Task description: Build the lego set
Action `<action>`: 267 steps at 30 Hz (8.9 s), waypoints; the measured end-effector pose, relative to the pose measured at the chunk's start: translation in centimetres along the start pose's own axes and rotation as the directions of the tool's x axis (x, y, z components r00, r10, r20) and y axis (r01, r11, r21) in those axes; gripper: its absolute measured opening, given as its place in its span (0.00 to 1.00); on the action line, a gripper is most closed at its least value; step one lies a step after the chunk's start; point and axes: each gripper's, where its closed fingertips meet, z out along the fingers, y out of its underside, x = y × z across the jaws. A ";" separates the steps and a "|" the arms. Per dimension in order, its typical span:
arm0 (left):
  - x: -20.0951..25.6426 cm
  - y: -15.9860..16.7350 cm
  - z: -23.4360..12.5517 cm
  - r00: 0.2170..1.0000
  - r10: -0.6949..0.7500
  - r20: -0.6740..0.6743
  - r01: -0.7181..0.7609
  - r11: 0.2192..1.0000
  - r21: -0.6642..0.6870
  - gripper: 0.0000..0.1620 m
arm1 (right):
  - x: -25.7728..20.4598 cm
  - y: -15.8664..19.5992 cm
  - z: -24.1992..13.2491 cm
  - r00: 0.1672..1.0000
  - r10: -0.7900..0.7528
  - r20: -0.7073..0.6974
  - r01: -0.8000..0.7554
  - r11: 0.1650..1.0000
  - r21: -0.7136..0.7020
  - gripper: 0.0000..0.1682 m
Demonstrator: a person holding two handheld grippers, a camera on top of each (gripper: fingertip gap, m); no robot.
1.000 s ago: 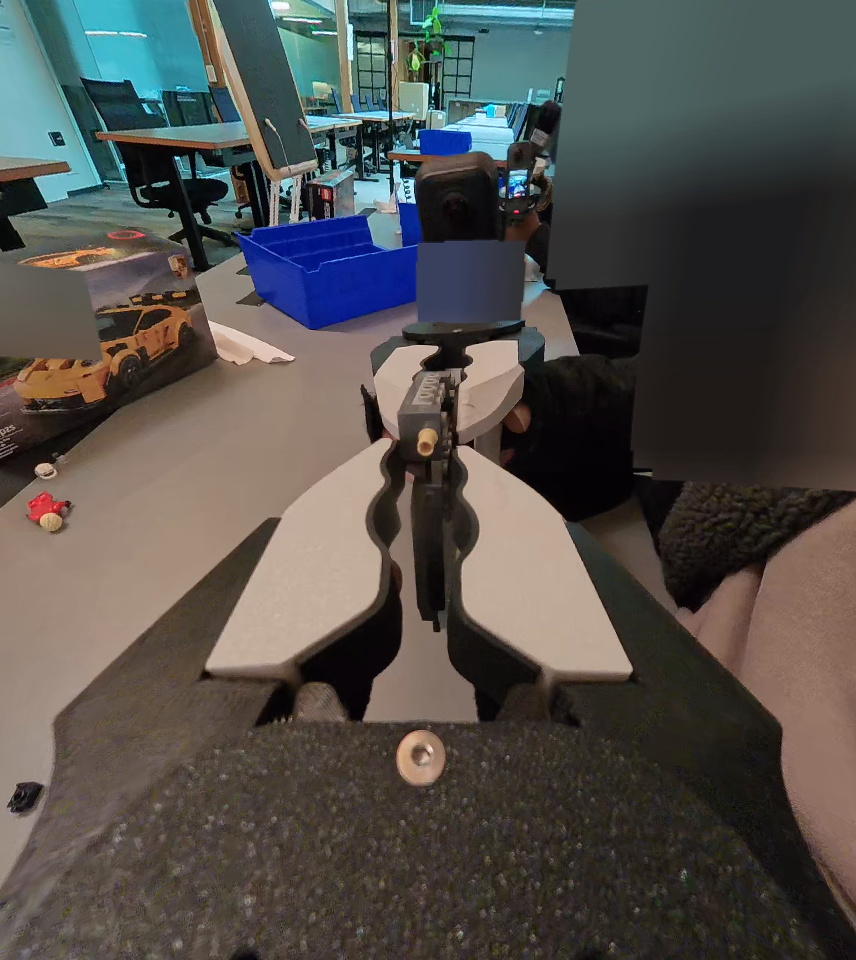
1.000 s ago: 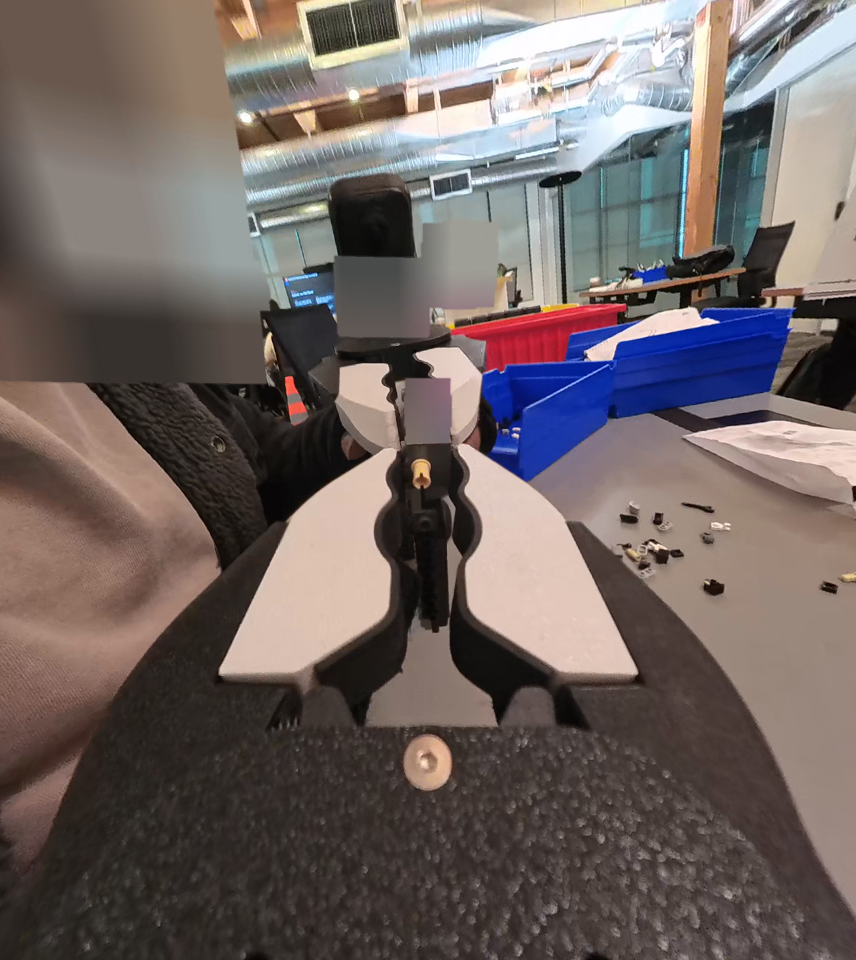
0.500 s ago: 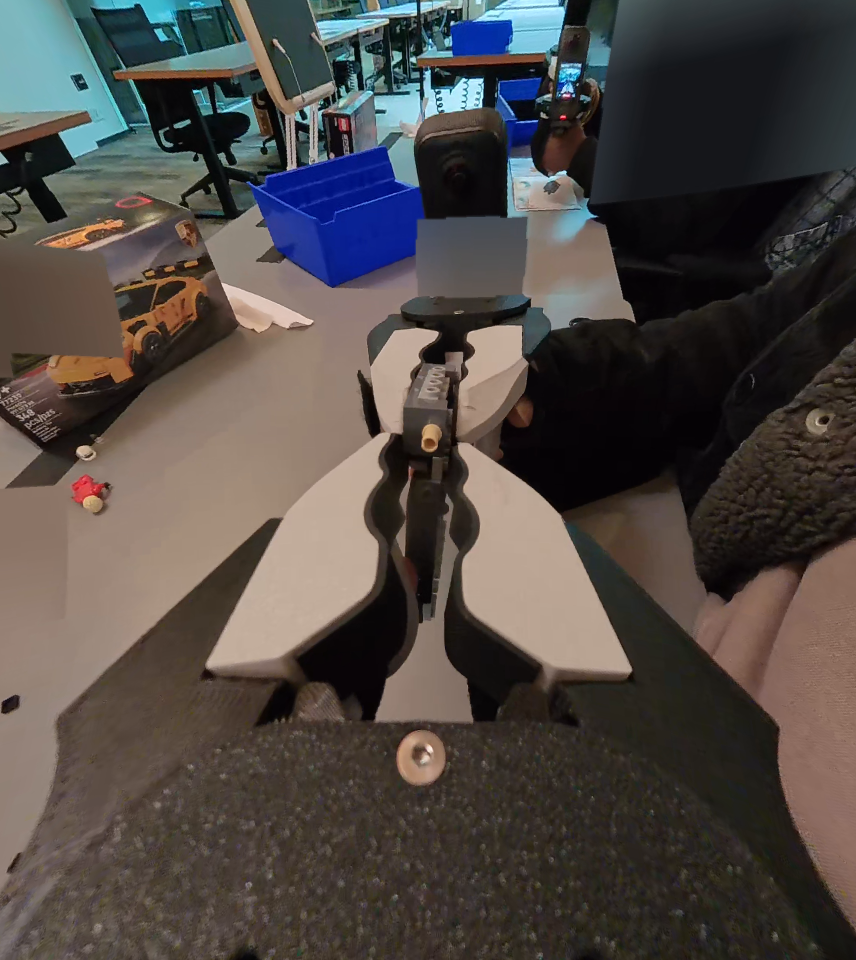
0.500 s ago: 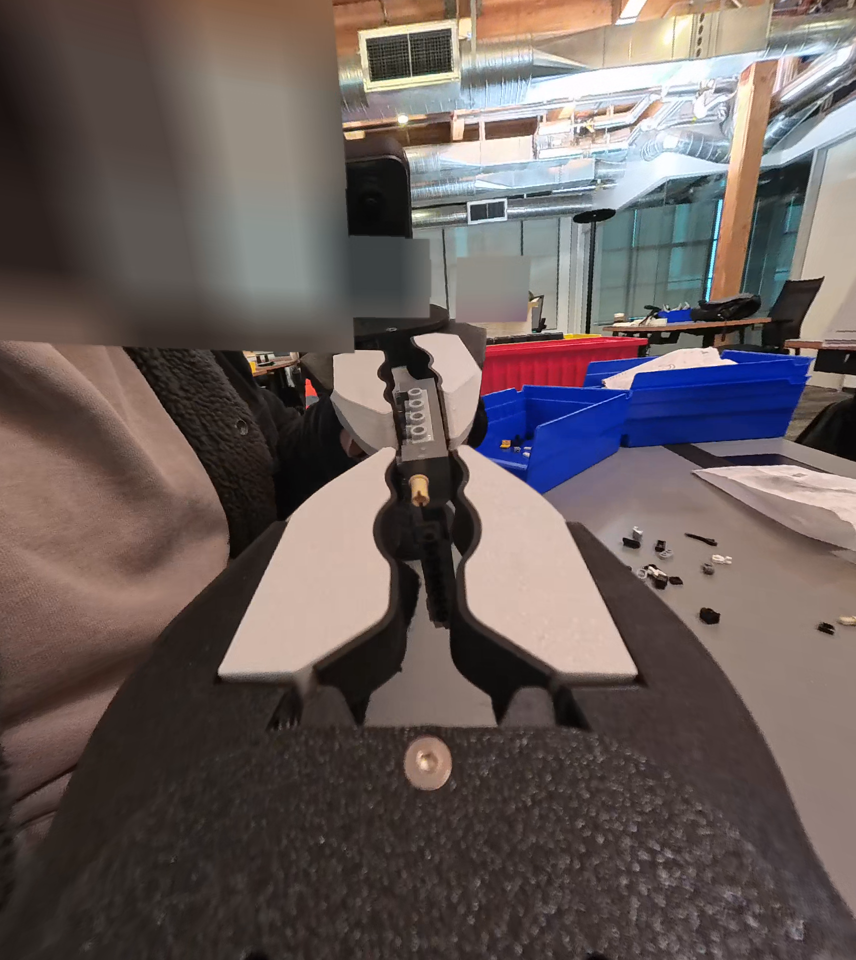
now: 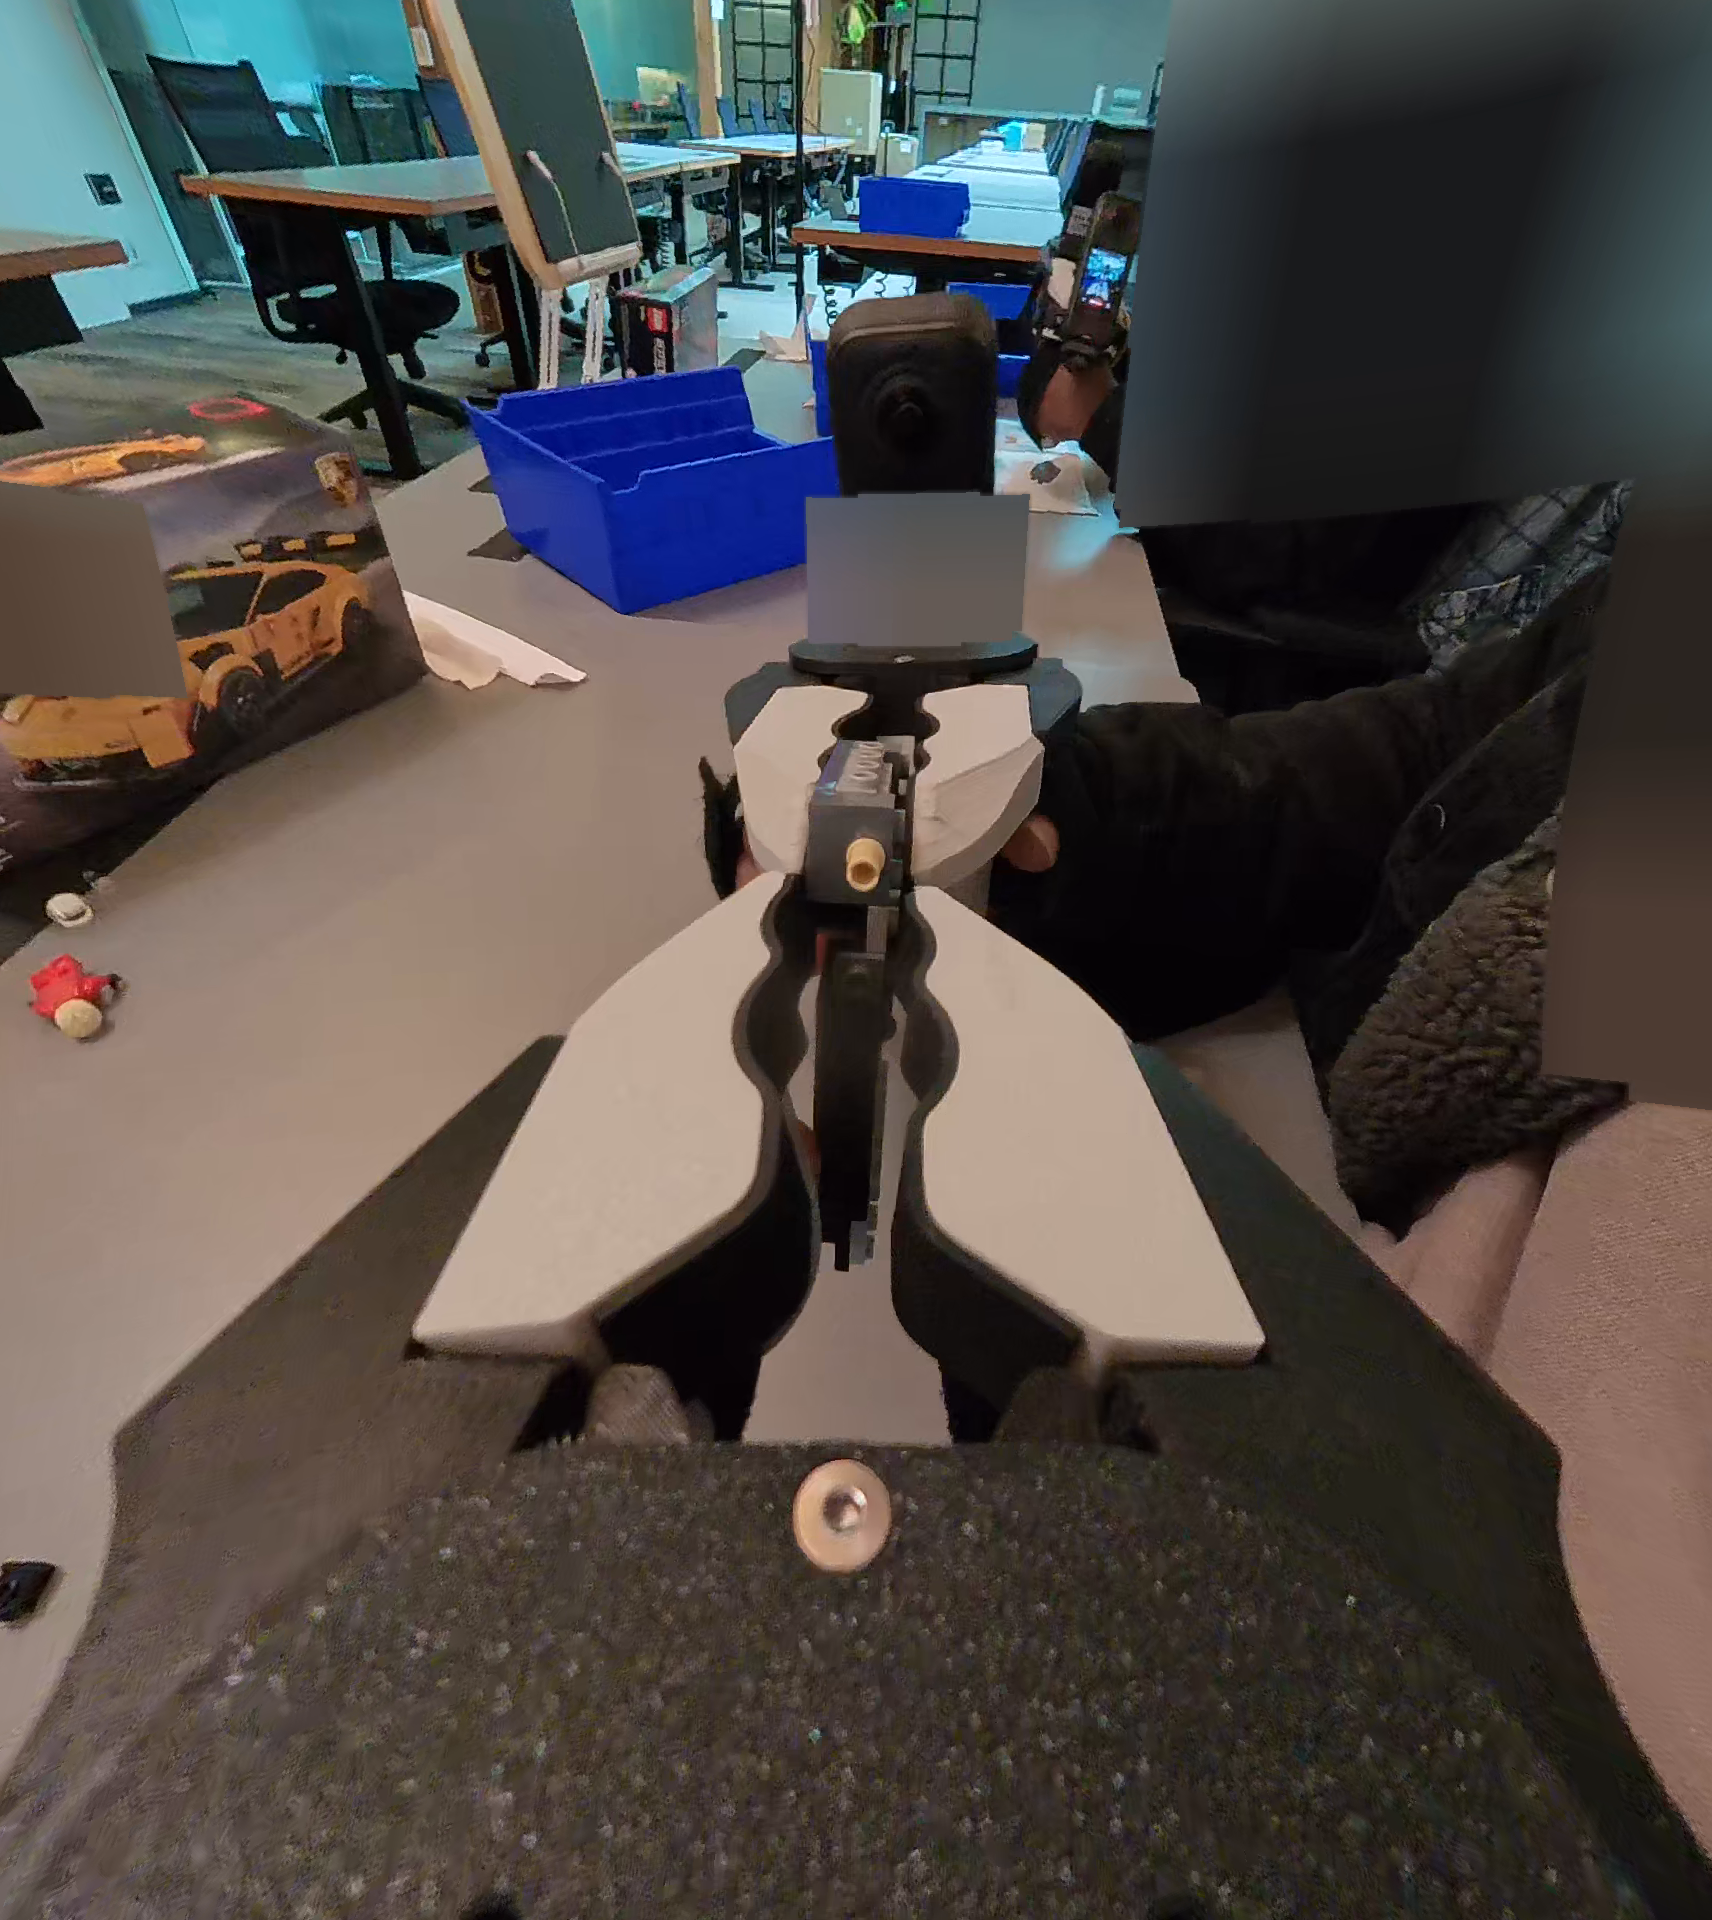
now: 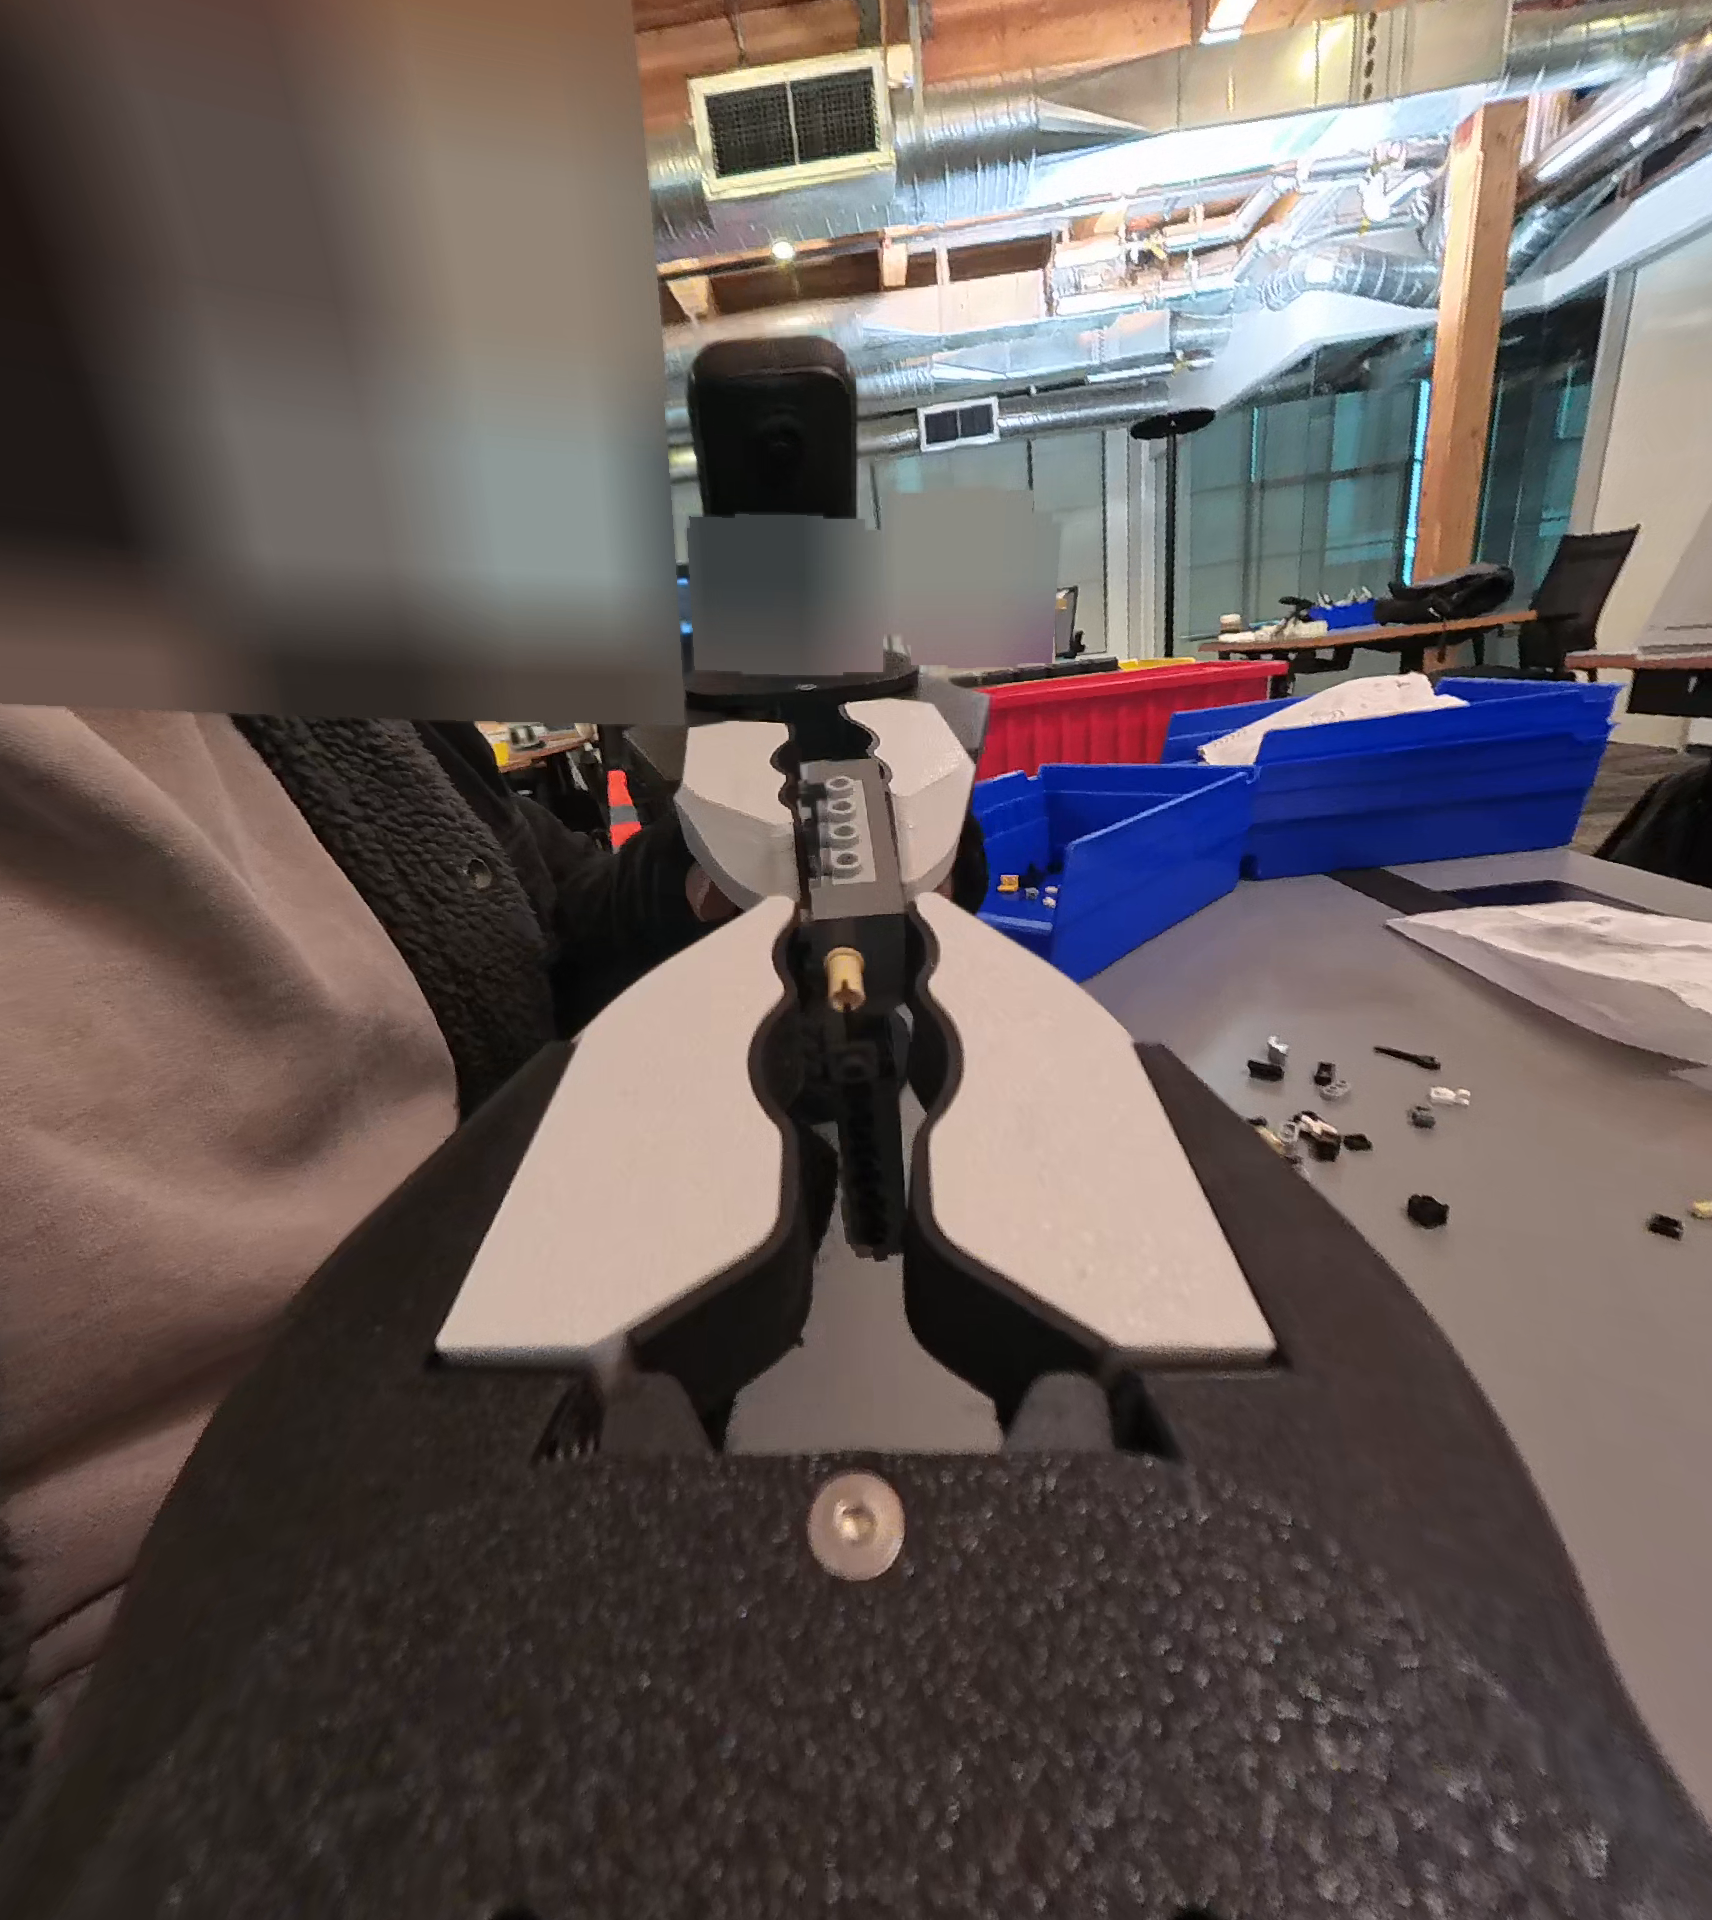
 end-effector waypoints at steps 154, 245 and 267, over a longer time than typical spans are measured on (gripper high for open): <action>-31.2 -2.6 -11.0 0.528 0.001 0.849 -0.180 0.977 0.111 0.05 | 43.8 -8.5 -7.1 0.313 -0.314 -0.896 0.150 0.948 -0.280 0.22; -29.5 -1.1 -7.8 0.604 0.132 0.786 -0.188 0.982 -0.021 0.03 | 45.2 -13.8 -0.5 0.237 -0.750 -0.617 0.319 0.660 -0.680 0.33; -29.8 -0.9 -8.3 0.615 0.102 0.782 -0.166 0.986 0.002 0.03 | 45.7 -17.1 -2.3 0.527 -0.392 -0.754 0.191 0.919 -0.344 0.47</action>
